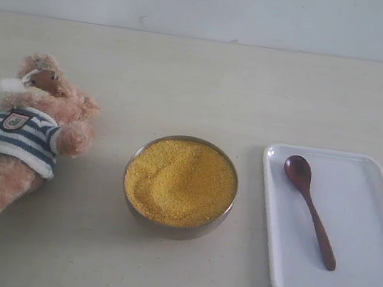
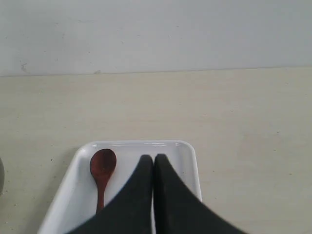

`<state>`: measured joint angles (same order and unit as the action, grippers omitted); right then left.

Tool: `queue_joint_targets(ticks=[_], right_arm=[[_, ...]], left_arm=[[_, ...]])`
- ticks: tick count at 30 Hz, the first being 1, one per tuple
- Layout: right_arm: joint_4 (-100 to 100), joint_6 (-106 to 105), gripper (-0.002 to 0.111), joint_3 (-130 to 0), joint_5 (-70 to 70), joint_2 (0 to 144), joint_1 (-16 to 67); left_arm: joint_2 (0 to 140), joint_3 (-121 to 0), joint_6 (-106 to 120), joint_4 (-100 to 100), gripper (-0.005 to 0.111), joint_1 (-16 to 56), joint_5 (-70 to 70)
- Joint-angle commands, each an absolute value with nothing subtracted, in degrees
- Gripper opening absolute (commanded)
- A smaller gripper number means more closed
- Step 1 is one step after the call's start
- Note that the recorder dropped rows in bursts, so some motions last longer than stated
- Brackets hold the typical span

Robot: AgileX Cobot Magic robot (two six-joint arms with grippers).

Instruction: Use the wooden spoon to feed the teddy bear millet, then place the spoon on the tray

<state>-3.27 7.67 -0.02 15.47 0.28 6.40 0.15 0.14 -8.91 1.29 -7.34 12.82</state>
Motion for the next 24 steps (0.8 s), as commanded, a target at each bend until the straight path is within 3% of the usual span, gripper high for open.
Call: queue_joint_targets(ticks=[1, 18, 24], right_arm=[[-3.58, 7.51, 0.0, 0.0, 15.07, 0.0, 6.25], [-3.58, 7.54, 0.0, 0.0, 14.34, 0.0, 6.25], [-3.14, 8.17, 0.0, 0.0, 2.41, 0.0, 6.25]], left_arm=[[0.0, 0.0, -9.2, 1.01, 0.004, -7.41, 11.99], [0.0, 0.0, -9.2, 1.01, 0.004, -7.41, 11.11], [0.0, 0.0, -21.71, -12.36, 0.004, -7.41, -7.5]])
